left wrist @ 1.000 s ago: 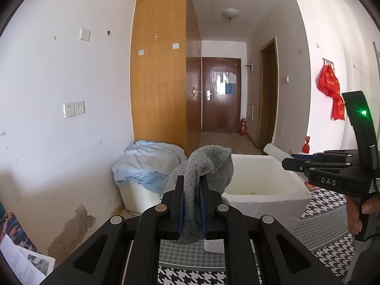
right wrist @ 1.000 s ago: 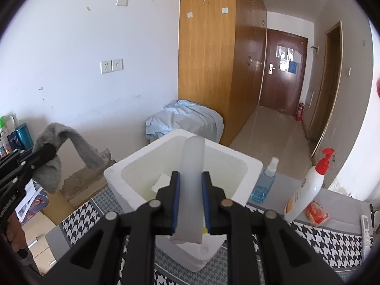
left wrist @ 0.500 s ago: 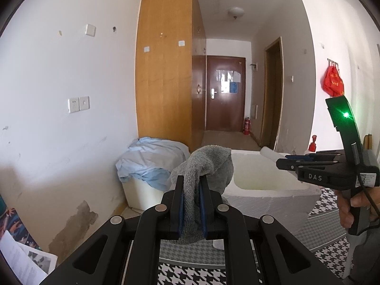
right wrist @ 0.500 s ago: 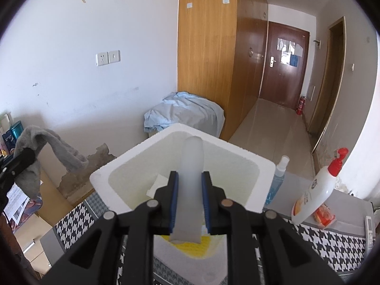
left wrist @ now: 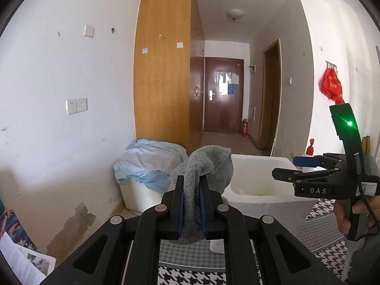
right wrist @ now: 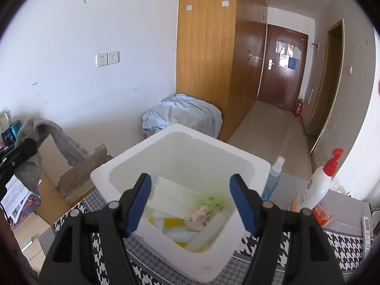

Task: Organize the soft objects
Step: 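Lower the white roll into the foam box and open the right tool, then lower the grey sock into the foam box and open the left tool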

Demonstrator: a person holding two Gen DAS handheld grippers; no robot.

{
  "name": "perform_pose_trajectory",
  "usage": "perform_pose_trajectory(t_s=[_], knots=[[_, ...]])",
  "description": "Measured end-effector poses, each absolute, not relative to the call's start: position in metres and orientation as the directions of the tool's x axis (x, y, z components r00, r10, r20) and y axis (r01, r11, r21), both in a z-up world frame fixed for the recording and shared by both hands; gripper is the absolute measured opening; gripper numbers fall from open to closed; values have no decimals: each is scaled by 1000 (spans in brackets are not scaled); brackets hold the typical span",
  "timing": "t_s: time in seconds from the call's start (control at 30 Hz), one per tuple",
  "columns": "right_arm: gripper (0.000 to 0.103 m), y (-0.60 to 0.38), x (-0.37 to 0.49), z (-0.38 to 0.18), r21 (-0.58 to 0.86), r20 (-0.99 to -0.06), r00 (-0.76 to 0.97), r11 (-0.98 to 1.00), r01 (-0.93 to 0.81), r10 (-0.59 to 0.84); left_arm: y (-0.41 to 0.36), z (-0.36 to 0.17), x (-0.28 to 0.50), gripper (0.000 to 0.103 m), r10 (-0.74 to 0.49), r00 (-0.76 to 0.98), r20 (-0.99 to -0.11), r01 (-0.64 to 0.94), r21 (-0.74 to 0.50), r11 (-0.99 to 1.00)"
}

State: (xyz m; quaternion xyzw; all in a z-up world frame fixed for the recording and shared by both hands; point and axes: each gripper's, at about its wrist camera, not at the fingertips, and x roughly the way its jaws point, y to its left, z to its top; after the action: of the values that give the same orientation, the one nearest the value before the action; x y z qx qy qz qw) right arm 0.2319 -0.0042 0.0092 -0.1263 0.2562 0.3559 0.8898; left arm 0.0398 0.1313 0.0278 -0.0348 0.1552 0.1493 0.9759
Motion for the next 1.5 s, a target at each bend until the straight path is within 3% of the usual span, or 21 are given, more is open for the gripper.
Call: perform_pose_trajectory(t_s=[0.17, 0.5, 0.67, 0.93, 1.5], knots=[[84, -23, 228, 13, -22, -523, 634, 734, -679, 570, 126, 30, 49, 12, 246, 915, -321, -268, -25, 963], [86, -42, 222, 17, -7, -507, 651, 752, -659, 565, 118, 36, 59, 12, 213, 925, -316, -233, -27, 972], [96, -48, 218, 18, -4, -494, 658, 755, -656, 569, 115, 38, 61, 12, 205, 927, -315, -223, -22, 975], [101, -63, 210, 16, -28, -472, 688, 771, -637, 551, 112, 41, 72, 12, 187, 929, -319, -204, -21, 979], [102, -90, 198, 10, -74, -455, 729, 794, -603, 511, 95, 43, 110, 12, 135, 929, -344, -149, -14, 989]])
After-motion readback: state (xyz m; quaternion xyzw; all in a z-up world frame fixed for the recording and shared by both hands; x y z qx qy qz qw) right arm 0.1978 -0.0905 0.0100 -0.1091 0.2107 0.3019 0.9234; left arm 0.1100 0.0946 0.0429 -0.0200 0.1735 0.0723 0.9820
